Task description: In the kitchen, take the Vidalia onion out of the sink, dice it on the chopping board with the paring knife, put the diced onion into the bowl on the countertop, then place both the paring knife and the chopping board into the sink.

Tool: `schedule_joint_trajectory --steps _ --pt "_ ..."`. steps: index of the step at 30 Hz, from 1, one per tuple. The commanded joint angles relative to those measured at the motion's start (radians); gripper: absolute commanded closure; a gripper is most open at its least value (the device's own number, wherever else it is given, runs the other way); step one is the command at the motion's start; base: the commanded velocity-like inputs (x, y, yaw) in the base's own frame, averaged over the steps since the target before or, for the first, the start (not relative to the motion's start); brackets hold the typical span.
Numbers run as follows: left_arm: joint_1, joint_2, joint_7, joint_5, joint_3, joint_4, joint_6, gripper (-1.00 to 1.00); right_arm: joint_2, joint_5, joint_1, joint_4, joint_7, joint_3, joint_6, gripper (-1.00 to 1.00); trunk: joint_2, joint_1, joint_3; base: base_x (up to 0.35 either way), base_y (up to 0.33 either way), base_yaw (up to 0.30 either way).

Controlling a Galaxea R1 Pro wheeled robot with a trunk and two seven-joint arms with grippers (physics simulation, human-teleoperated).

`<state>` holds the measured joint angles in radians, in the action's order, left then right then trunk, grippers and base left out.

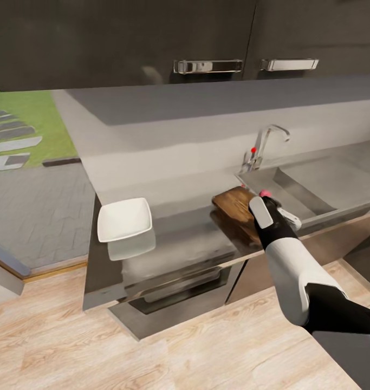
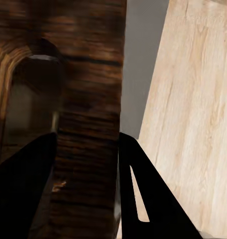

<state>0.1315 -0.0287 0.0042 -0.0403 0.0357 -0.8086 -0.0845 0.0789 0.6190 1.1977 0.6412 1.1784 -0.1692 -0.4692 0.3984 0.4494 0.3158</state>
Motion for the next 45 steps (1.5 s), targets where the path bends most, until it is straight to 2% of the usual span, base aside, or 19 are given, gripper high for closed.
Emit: schedule_joint_trajectory --steps 1,6,8,11,15,19,27,36,45 --pt "0.0 0.0 0.0 -0.004 0.0 -0.001 -0.001 -1.0 0.0 -0.002 0.0 0.008 0.005 0.009 -0.014 1.0 0.002 0.001 0.0 0.0 0.0 -0.082" --pt "0.0 0.0 0.001 -0.002 0.0 -0.003 0.0 -1.0 -0.007 -0.004 0.0 0.038 -0.026 0.115 -0.013 1.0 0.002 0.001 -0.006 0.0 0.0 -0.075" --pt "0.0 0.0 0.002 -0.002 0.0 -0.003 0.0 -1.0 -0.009 -0.007 0.0 0.04 -0.047 0.132 -0.014 1.0 0.002 0.001 -0.007 0.0 0.0 -0.035" --pt "0.0 0.0 0.002 -0.002 0.0 -0.002 0.0 -1.0 -0.013 -0.036 0.0 0.042 -0.081 0.147 -0.015 1.0 0.002 0.001 -0.008 0.0 0.0 -0.013" --pt "0.0 0.001 0.002 -0.003 0.001 -0.002 0.0 -1.0 -0.015 -0.096 0.0 0.04 -0.101 0.154 -0.017 1.0 0.002 0.001 -0.008 0.0 0.0 -0.004" --pt "0.0 0.001 0.003 -0.002 0.001 -0.001 0.0 -1.0 -0.014 -0.116 0.0 0.033 -0.129 0.155 -0.017 1.0 0.002 0.001 -0.008 0.0 0.0 0.0" --pt "0.0 0.0 0.003 -0.003 0.002 0.017 0.0 -1.0 -0.015 -0.122 0.0 0.031 -0.199 0.155 -0.02 1.0 0.002 0.001 -0.008 0.0 0.0 0.073" --pt "0.0 0.0 0.004 -0.003 0.003 0.031 0.0 -1.0 -0.017 -0.123 0.0 0.03 -0.206 0.155 -0.02 1.0 0.002 0.001 -0.008 0.0 -0.016 0.159" --pt "0.0 0.0 0.004 -0.004 0.003 0.031 -0.001 -1.0 -0.017 -0.123 0.0 0.029 -0.206 0.155 -0.021 1.0 0.002 0.001 -0.008 0.0 -0.181 0.164"
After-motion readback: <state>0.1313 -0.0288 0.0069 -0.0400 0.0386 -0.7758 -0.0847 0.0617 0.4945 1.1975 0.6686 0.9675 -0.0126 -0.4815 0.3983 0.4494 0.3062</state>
